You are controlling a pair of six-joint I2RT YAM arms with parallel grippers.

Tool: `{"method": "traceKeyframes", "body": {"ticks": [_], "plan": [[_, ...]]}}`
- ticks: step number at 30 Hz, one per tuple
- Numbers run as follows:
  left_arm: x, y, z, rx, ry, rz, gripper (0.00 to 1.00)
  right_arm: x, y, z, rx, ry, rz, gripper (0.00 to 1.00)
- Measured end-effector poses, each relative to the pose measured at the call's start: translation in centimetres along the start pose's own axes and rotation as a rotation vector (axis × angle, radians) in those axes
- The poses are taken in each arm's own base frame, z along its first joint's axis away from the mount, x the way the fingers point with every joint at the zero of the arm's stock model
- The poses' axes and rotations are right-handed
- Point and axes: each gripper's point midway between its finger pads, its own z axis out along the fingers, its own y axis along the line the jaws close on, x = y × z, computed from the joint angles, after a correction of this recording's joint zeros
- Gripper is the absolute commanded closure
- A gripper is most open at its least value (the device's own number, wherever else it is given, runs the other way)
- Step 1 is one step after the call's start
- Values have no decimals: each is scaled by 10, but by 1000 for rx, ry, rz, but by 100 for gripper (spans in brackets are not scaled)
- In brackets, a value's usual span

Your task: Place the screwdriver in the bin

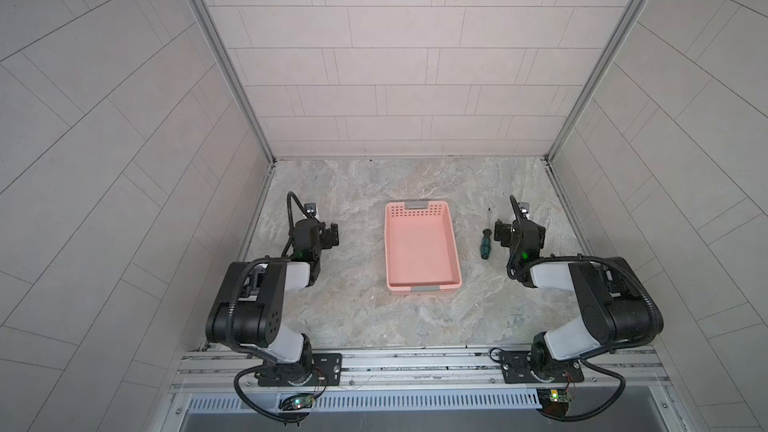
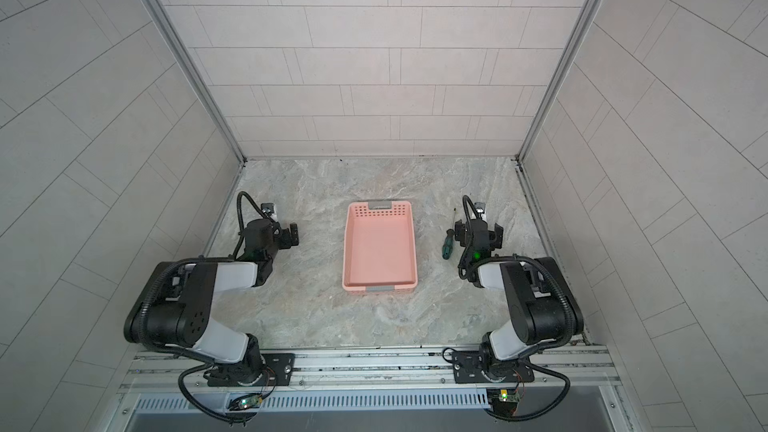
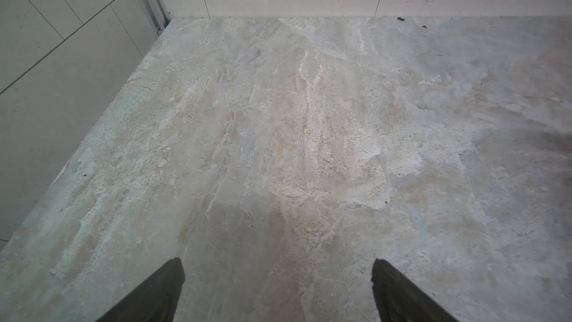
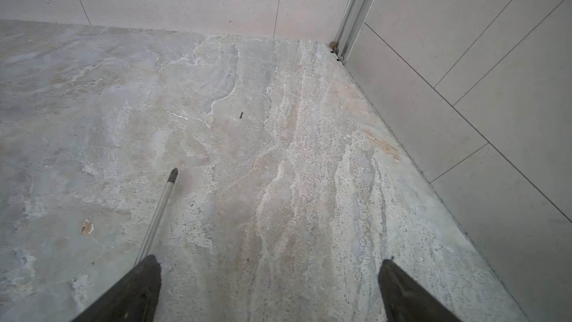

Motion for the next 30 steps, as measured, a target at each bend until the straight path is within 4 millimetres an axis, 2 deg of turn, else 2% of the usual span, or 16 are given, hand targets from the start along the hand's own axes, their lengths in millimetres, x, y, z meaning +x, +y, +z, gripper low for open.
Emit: {"method": "traceKeyframes", "body": {"ticks": [24, 27, 29, 30], "plan": [[-5, 1, 2, 1, -8, -6, 0, -1, 0, 0, 0, -3, 1, 0], [-4, 6, 2, -28, 32, -12, 0, -1, 0, 0, 1, -3, 1, 0], [-15, 12, 2, -68, 90, -37, 0, -1, 0, -1, 8, -3, -2, 0], [-31, 13, 2, -75, 102, -58, 0, 0, -3, -1, 26, 18, -11, 0]]}}
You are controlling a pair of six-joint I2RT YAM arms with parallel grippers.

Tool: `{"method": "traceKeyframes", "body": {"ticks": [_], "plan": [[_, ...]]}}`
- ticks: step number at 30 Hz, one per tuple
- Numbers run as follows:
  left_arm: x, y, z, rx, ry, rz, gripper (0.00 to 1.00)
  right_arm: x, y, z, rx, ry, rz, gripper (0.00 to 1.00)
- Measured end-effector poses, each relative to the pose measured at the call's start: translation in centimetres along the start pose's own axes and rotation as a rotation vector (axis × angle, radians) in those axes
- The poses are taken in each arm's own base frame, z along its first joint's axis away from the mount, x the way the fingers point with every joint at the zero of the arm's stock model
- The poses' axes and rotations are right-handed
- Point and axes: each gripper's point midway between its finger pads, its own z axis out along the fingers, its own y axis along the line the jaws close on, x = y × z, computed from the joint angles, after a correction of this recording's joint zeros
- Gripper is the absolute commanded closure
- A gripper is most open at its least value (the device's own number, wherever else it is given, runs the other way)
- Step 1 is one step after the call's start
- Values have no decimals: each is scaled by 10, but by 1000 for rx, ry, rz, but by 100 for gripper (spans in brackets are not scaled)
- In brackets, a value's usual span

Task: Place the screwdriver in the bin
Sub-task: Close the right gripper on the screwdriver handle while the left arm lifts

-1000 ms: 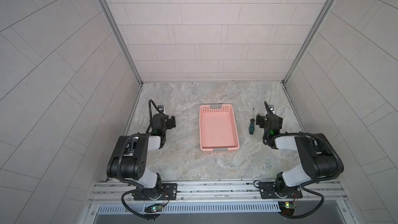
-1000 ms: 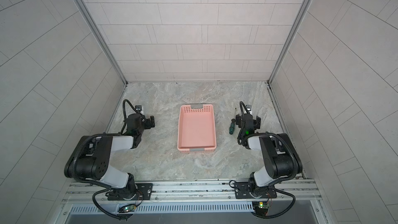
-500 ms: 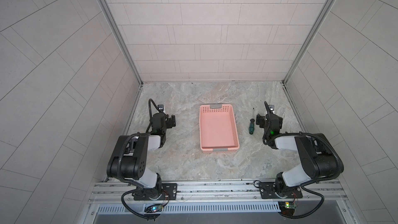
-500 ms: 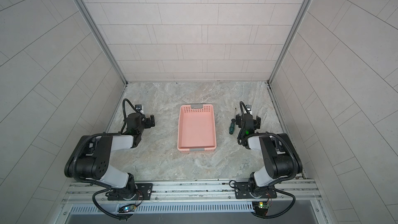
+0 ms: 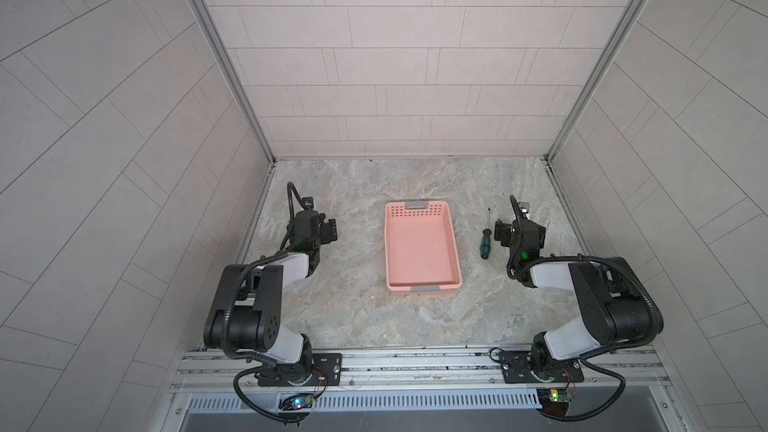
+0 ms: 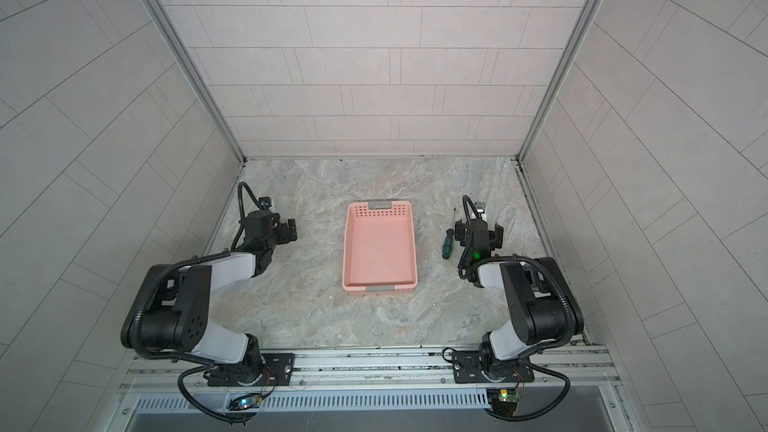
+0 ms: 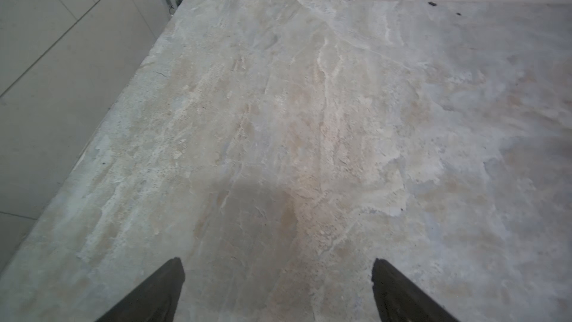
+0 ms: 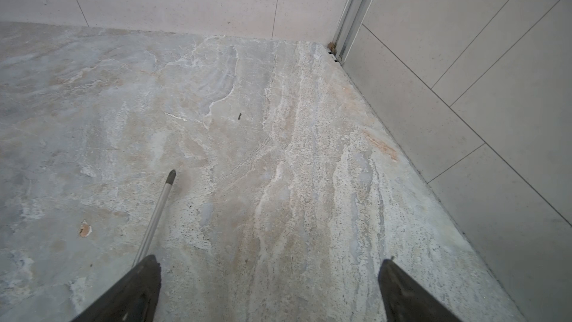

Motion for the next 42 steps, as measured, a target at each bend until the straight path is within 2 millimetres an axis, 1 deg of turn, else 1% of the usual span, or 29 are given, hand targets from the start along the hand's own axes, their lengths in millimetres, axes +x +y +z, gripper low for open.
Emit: {"method": "traceKeyframes", "body": {"ticks": [1, 2, 3, 4, 5, 6, 8, 9, 11, 13, 14, 15, 17, 19, 21, 22, 24, 26, 28, 31, 39, 41, 42], "plan": [[-23, -2, -4, 4, 1, -17, 0, -1, -2, -1, 19, 27, -11, 0], [-44, -5, -9, 13, -12, -31, 0, -8, -4, -1, 38, 49, -12, 0], [-66, -7, -18, 26, -35, -48, 0, -23, -6, -1, 54, 56, -1, 0], [-84, -9, -28, 43, -61, -59, 0, -40, -8, -1, 66, 57, 19, 0], [-100, -12, -41, 64, -86, -65, 0, -63, -10, -4, 76, 45, 54, 0], [-111, -14, -54, 84, -105, -71, 0, -86, -13, -8, 86, 37, 98, 0], [-119, -18, -70, 119, -113, -74, 0, -122, -19, -19, 92, 26, 186, 1], [-118, -21, -74, 134, -106, -70, 0, -135, -21, -24, 91, 27, 228, 2], [-107, -28, -73, 158, -60, -55, 0, -146, -21, -32, 82, 61, 287, 2], [-89, -33, -68, 164, 7, -37, 0, -139, -16, -32, 73, 131, 312, 4], [-81, -35, -66, 163, 40, -25, 0, -129, -11, -29, 64, 178, 312, 6], [-73, -36, -65, 157, 67, -8, 0, -114, -4, -27, 57, 234, 306, 9], [-64, -40, -67, 139, 96, 36, 0, -80, 9, -23, 44, 350, 276, 12], [-60, -47, -71, 122, 98, 83, 0, -48, 21, -24, 34, 453, 233, 16], [-58, -54, -76, 111, 95, 124, 0, -25, 32, -30, 18, 531, 191, 19], [-57, -56, -79, 111, 93, 138, 0, -19, 36, -32, 10, 553, 179, 21], [-58, -54, -83, 97, 88, 144, 0, -12, 45, -37, -13, 585, 165, 27], [-59, -52, -85, 88, 84, 143, 0, -7, 50, -39, -26, 606, 160, 36], [-61, -50, -86, 81, 80, 140, 0, -2, 52, -40, -33, 625, 158, 41], [-63, -49, -88, 80, 70, 136, 0, 5, 57, -40, -45, 651, 157, 42], [-73, -53, -98, 124, 35, 117, 0, 36, 77, -35, -92, 752, 133, 42], [-73, -55, -98, 132, 36, 115, 0, 41, 81, -34, -104, 767, 133, 44], [-73, -55, -99, 135, 37, 113, 0, 43, 83, -34, -111, 771, 133, 47]]}}
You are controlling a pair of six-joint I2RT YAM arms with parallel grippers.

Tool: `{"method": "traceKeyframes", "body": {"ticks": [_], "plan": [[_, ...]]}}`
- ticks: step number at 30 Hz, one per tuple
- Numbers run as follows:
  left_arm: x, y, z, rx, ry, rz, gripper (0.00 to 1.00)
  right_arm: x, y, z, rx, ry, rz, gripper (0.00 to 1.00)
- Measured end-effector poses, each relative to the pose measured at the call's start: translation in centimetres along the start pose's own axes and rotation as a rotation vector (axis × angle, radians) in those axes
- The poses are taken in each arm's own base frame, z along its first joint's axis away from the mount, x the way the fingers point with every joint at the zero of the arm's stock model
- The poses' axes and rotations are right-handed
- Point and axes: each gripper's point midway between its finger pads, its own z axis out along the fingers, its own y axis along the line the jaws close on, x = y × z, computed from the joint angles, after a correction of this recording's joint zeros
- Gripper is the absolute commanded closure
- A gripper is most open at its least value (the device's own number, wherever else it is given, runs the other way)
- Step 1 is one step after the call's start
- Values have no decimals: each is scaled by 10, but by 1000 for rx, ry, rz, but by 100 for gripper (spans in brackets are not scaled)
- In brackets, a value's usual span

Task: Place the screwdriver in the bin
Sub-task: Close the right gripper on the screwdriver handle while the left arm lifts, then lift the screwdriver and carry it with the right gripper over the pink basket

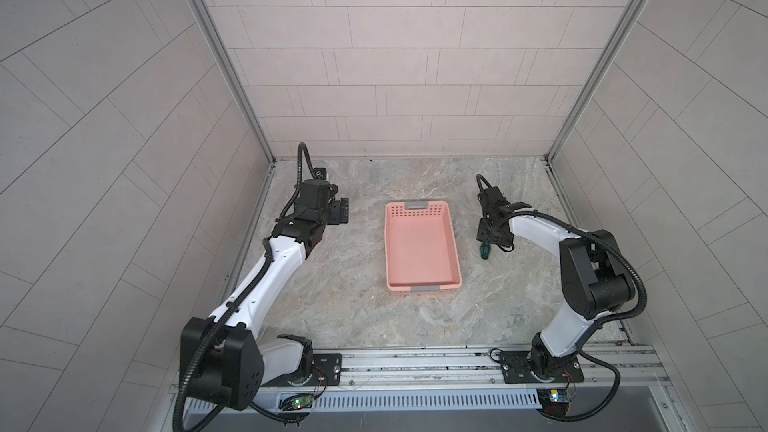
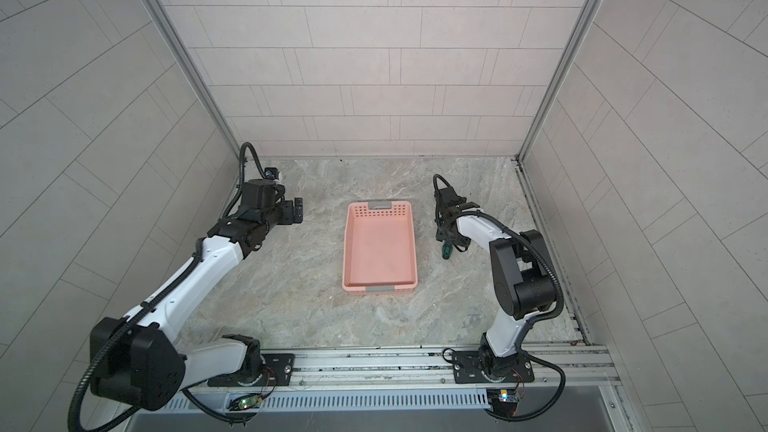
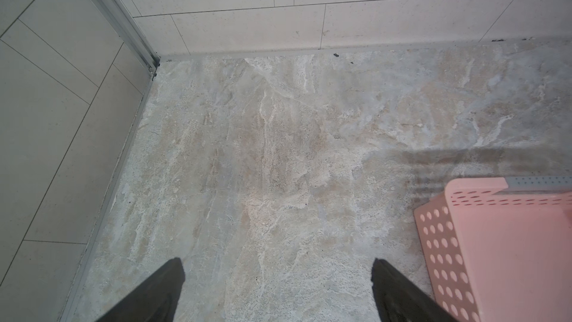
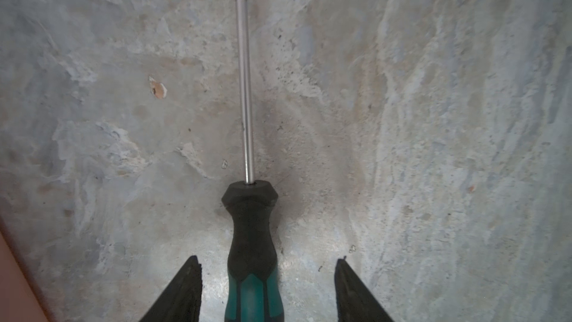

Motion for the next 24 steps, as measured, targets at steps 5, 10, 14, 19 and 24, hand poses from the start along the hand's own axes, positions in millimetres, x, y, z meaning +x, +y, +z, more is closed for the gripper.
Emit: {"method": "traceKeyframes", "body": {"ticks": [5, 10, 14, 19, 24], "plan": [[0, -4, 0, 21, 1, -11, 0, 6, 3, 5, -20, 13, 3, 59], [1, -9, 0, 52, 7, -25, 0, 15, 3, 17, -20, 36, 3, 62], [1, -14, 0, 79, 9, -38, 0, 12, 9, 21, -40, 27, 20, 73], [2, -18, 0, 102, 13, -45, 0, 7, 12, 21, -52, 10, 31, 95], [3, -19, 0, 106, 18, -48, 0, 9, 11, 18, -44, 14, 8, 100]]}}
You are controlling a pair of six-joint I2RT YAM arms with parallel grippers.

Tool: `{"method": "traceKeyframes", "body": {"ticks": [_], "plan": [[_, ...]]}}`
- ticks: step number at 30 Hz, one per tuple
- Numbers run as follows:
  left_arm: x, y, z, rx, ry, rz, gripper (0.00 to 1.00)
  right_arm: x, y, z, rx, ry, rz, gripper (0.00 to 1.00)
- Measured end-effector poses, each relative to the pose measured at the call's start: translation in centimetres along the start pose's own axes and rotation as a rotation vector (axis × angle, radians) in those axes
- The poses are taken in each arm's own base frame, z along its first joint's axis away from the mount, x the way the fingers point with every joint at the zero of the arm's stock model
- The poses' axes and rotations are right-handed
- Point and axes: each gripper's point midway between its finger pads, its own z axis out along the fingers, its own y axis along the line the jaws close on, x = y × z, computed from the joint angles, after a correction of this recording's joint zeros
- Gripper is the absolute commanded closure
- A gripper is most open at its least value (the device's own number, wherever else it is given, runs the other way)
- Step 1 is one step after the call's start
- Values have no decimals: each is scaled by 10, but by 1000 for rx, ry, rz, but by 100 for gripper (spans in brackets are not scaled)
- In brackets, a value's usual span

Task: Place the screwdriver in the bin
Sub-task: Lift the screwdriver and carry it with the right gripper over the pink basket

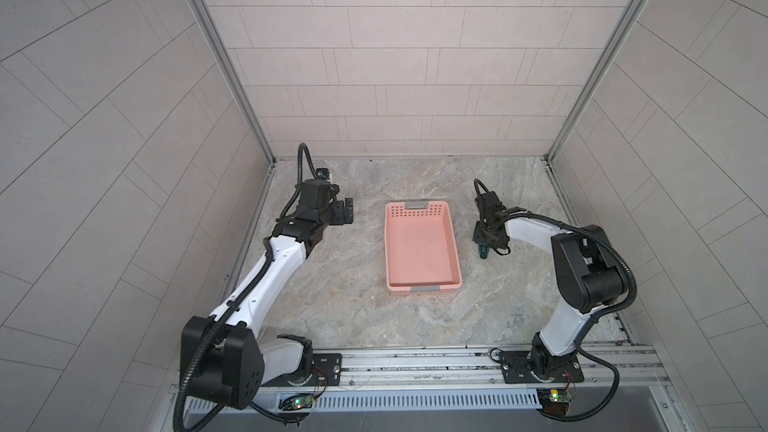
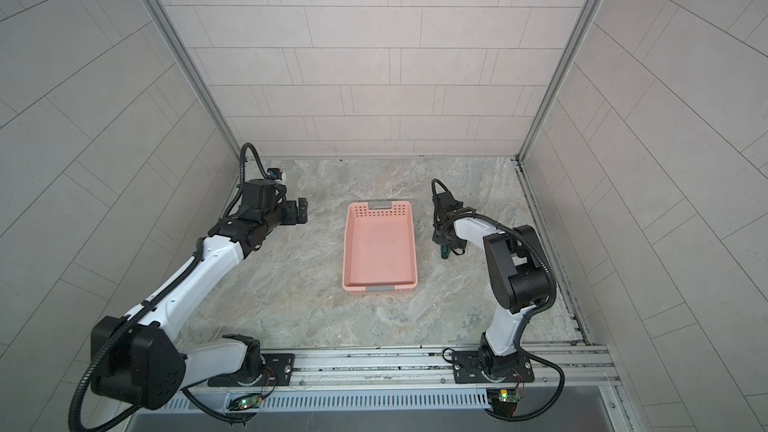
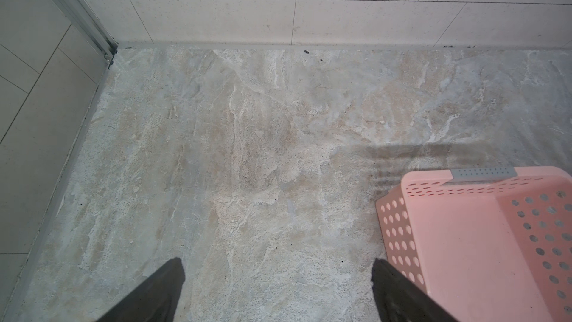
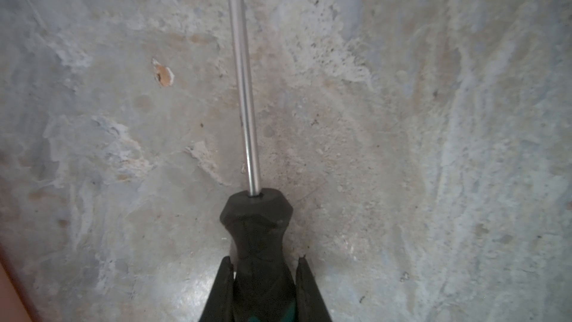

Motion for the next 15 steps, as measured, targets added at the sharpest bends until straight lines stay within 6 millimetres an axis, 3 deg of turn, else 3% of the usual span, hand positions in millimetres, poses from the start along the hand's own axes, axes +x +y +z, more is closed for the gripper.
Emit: {"method": "traceKeyframes", "body": {"ticks": [4, 9, 12, 15], "plan": [[1, 1, 0, -3, 3, 1, 0, 3, -2, -20, 24, 6, -62, 100], [-6, 2, -9, -6, -26, 1, 0, -20, 14, -77, -25, -89, -135, 100], [-14, 4, -21, -8, -66, -6, 0, -29, 32, -115, -75, -159, -187, 100], [-21, 8, -31, -18, -98, -24, 0, -20, 61, -140, -134, -193, -266, 100]]}}
